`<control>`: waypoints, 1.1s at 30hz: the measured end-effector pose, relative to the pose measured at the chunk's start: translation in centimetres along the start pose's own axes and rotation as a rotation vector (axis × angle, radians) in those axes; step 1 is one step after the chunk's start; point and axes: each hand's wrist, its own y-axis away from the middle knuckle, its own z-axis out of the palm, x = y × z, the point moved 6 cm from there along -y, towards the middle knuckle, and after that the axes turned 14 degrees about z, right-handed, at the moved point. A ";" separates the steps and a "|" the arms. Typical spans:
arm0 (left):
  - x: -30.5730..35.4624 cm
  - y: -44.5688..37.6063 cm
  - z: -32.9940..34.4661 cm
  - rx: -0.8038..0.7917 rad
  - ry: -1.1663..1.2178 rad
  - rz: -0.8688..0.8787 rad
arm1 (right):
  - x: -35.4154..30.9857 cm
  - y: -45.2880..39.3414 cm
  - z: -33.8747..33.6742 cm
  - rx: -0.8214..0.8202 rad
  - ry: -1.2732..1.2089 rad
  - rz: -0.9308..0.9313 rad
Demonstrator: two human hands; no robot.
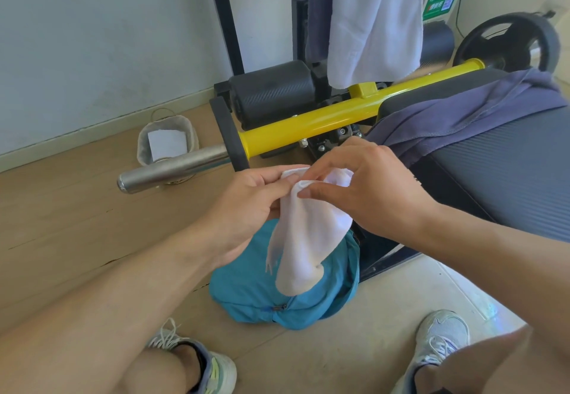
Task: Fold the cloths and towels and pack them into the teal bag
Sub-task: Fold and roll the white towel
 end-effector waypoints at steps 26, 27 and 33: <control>1.7 -1.1 -3.3 -0.113 -0.190 0.113 | 2.4 -0.5 0.2 -0.261 0.564 -0.014; 1.8 -1.1 -3.6 -0.116 -0.216 0.116 | 2.5 -0.5 0.2 -0.277 0.550 -0.021; 1.7 -1.2 -5.3 -0.042 -0.528 0.186 | 2.2 -0.5 -0.2 -0.296 0.423 -0.010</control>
